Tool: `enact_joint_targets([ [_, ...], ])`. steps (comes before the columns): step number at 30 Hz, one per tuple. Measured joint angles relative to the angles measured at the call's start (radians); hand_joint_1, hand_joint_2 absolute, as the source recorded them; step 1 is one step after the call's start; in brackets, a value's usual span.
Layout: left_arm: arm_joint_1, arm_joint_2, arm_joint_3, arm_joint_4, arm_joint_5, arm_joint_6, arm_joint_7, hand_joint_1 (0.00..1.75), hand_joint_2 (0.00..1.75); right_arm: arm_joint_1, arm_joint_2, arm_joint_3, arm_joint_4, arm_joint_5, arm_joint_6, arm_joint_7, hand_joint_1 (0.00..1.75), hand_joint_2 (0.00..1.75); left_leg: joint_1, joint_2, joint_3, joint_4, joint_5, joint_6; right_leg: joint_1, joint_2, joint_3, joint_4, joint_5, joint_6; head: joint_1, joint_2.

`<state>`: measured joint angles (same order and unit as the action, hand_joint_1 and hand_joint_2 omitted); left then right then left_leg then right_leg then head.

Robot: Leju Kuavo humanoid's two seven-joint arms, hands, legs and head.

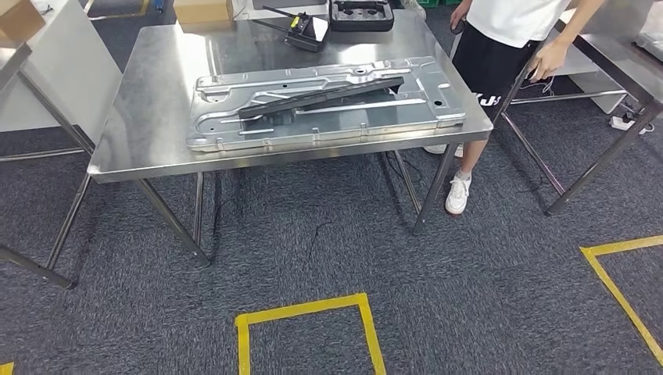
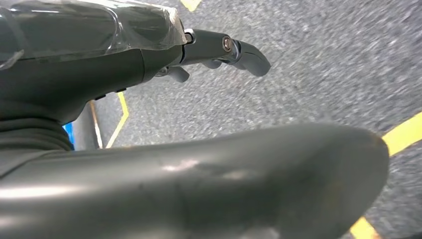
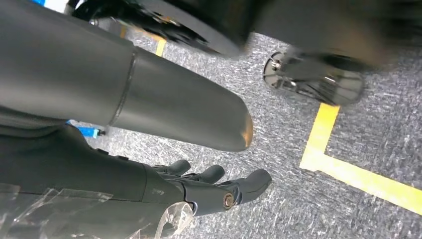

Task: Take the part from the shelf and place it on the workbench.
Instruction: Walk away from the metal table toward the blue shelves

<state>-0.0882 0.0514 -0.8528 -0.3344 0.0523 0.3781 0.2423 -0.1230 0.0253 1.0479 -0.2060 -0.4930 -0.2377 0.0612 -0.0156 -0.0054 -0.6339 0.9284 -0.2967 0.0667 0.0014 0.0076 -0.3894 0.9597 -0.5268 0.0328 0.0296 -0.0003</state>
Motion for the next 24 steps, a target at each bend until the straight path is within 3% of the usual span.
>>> enact_joint_targets([
  [1, 0.000, -0.002, 0.000, 0.005, -0.001, 0.000, -0.001, 0.00, 0.00, -0.002, -0.001, 0.000, 0.000, 0.002, 0.001, -0.001, 0.00, 0.00, 0.000, 0.001, -0.003, -0.002, 0.013, -0.006, 0.004, 0.000, 0.033, -0.055, -0.013, -0.006, 0.000, 0.000],
  [2, 0.000, -0.003, 0.000, 0.011, -0.001, 0.000, -0.002, 0.00, 0.00, -0.002, -0.001, 0.000, 0.000, 0.005, 0.003, 0.000, 0.00, 0.00, 0.001, 0.002, -0.005, -0.007, 0.027, -0.012, 0.007, -0.001, 0.043, -0.083, -0.016, -0.010, 0.000, 0.000],
  [3, 0.000, -0.004, 0.000, 0.017, -0.001, -0.001, -0.003, 0.00, 0.00, -0.002, -0.001, 0.000, 0.000, 0.009, 0.006, 0.002, 0.00, 0.00, 0.003, 0.001, -0.007, -0.011, 0.039, -0.018, 0.006, -0.003, 0.035, -0.084, -0.007, -0.015, -0.001, 0.000],
  [4, 0.002, -0.005, 0.000, 0.022, -0.001, -0.002, -0.002, 0.00, 0.00, -0.002, 0.000, 0.000, 0.000, 0.014, 0.009, 0.004, 0.00, 0.00, 0.005, 0.000, -0.014, -0.008, 0.032, -0.025, 0.004, -0.006, 0.023, -0.083, 0.007, -0.021, -0.001, 0.000],
  [5, 0.004, -0.006, 0.000, 0.026, -0.001, -0.004, -0.001, 0.00, 0.00, -0.003, 0.000, 0.000, 0.000, 0.017, 0.012, 0.008, 0.00, 0.00, 0.008, -0.001, -0.025, 0.012, -0.002, -0.033, 0.001, -0.011, 0.009, -0.083, 0.022, -0.027, -0.002, 0.000],
  [6, 0.006, -0.008, 0.000, 0.030, -0.001, -0.006, 0.001, 0.00, 0.00, -0.003, 0.000, 0.000, 0.000, 0.020, 0.015, 0.011, 0.00, 0.00, 0.012, -0.002, -0.040, 0.055, -0.058, -0.043, -0.002, -0.018, -0.009, -0.084, 0.039, -0.031, -0.002, 0.000],
  [8, 0.006, -0.009, 0.001, 0.036, -0.001, -0.008, 0.006, 0.00, 0.00, -0.002, -0.001, 0.000, 0.000, 0.023, 0.019, 0.014, 0.00, 0.00, 0.021, -0.001, -0.067, 0.193, -0.183, -0.063, -0.002, -0.032, -0.045, -0.082, 0.068, -0.034, -0.004, 0.000],
  [9, 0.005, -0.010, 0.001, 0.040, -0.001, -0.010, 0.009, 0.00, 0.00, 0.000, -0.002, 0.000, 0.000, 0.023, 0.021, 0.015, 0.00, 0.00, 0.027, -0.001, -0.073, 0.265, -0.209, -0.071, -0.002, -0.039, -0.063, -0.080, 0.082, -0.033, -0.004, 0.000],
  [10, 0.005, -0.010, 0.001, 0.043, -0.001, -0.011, 0.010, 0.00, 0.00, 0.000, -0.002, 0.000, 0.000, 0.024, 0.023, 0.015, 0.00, 0.00, 0.032, 0.000, -0.070, 0.318, -0.204, -0.078, -0.003, -0.048, -0.084, -0.077, 0.095, -0.031, -0.004, 0.000],
  [11, 0.004, -0.010, 0.001, 0.044, -0.001, -0.014, 0.011, 0.00, 0.00, 0.000, -0.001, 0.000, 0.000, 0.024, 0.025, 0.015, 0.00, 0.00, 0.037, 0.001, -0.053, 0.341, -0.175, -0.084, -0.005, -0.057, -0.106, -0.071, 0.108, -0.028, -0.004, 0.000],
  [12, 0.004, -0.011, 0.001, 0.045, -0.002, -0.016, 0.011, 0.00, 0.00, 0.000, -0.001, 0.000, 0.000, 0.025, 0.026, 0.016, 0.00, 0.00, 0.042, 0.005, -0.018, 0.327, -0.139, -0.090, -0.007, -0.066, -0.129, -0.062, 0.118, -0.023, -0.004, 0.000],
  [13, 0.002, -0.012, 0.001, 0.046, -0.003, -0.019, 0.011, 0.00, 0.00, -0.002, -0.001, 0.000, 0.000, 0.026, 0.027, 0.017, 0.00, 0.00, 0.047, 0.016, 0.036, 0.275, -0.121, -0.095, -0.009, -0.074, -0.149, -0.052, 0.125, -0.018, -0.004, 0.000],
  [14, -0.001, -0.014, 0.001, 0.046, -0.004, -0.021, 0.011, 0.00, 0.00, -0.003, -0.001, 0.000, 0.000, 0.026, 0.028, 0.017, 0.00, 0.00, 0.048, 0.033, 0.109, 0.188, -0.131, -0.098, -0.009, -0.081, -0.167, -0.040, 0.131, -0.011, -0.005, 0.000],
  [15, -0.006, -0.015, 0.001, 0.047, -0.004, -0.022, 0.010, 0.00, 0.00, -0.003, -0.001, 0.000, 0.000, 0.027, 0.029, 0.017, 0.00, 0.00, 0.046, 0.047, 0.172, 0.094, -0.161, -0.091, -0.009, -0.090, -0.179, -0.031, 0.136, -0.004, -0.005, 0.000],
  [16, -0.012, -0.018, 0.001, 0.047, -0.004, -0.022, 0.009, 0.00, 0.00, -0.005, -0.002, 0.000, 0.000, 0.027, 0.029, 0.017, 0.00, 0.00, 0.043, 0.057, 0.215, 0.022, -0.192, -0.081, -0.009, -0.098, -0.187, -0.025, 0.142, 0.003, -0.004, 0.000],
  [17, -0.017, -0.020, 0.001, 0.048, -0.004, -0.022, 0.007, 0.00, 0.00, -0.006, -0.003, 0.000, 0.000, 0.028, 0.030, 0.017, 0.00, 0.00, 0.037, 0.057, 0.236, -0.023, -0.213, -0.068, -0.010, -0.108, -0.191, -0.022, 0.148, 0.010, -0.004, 0.000],
  [19, -0.015, -0.023, 0.002, 0.051, -0.005, -0.022, 0.004, 0.00, 0.00, -0.007, -0.004, 0.000, 0.000, 0.029, 0.032, 0.017, 0.00, 0.00, 0.030, 0.046, 0.225, -0.031, -0.210, -0.042, -0.018, -0.116, -0.195, -0.018, 0.155, 0.025, -0.001, 0.000],
  [21, -0.002, -0.025, 0.002, 0.055, -0.004, -0.021, 0.001, 0.00, 0.00, -0.006, -0.004, 0.001, 0.000, 0.029, 0.034, 0.016, 0.00, 0.00, 0.028, 0.036, 0.212, -0.029, -0.193, -0.023, -0.024, -0.080, -0.217, 0.041, 0.103, 0.035, 0.001, 0.000],
  [23, 0.003, -0.025, 0.002, 0.059, -0.004, -0.020, -0.002, 0.00, 0.00, -0.001, -0.004, 0.001, 0.000, 0.029, 0.035, 0.016, 0.00, 0.00, 0.024, 0.022, 0.191, -0.028, -0.175, -0.012, -0.023, -0.032, -0.266, 0.180, 0.005, 0.036, 0.002, 0.000],
  [24, 0.002, -0.026, 0.002, 0.060, -0.004, -0.019, -0.003, 0.00, 0.00, 0.003, -0.004, 0.002, 0.000, 0.029, 0.035, 0.016, 0.00, 0.00, 0.020, 0.011, 0.180, -0.027, -0.166, -0.008, -0.021, -0.022, -0.285, 0.247, -0.030, 0.034, 0.003, 0.000],
])
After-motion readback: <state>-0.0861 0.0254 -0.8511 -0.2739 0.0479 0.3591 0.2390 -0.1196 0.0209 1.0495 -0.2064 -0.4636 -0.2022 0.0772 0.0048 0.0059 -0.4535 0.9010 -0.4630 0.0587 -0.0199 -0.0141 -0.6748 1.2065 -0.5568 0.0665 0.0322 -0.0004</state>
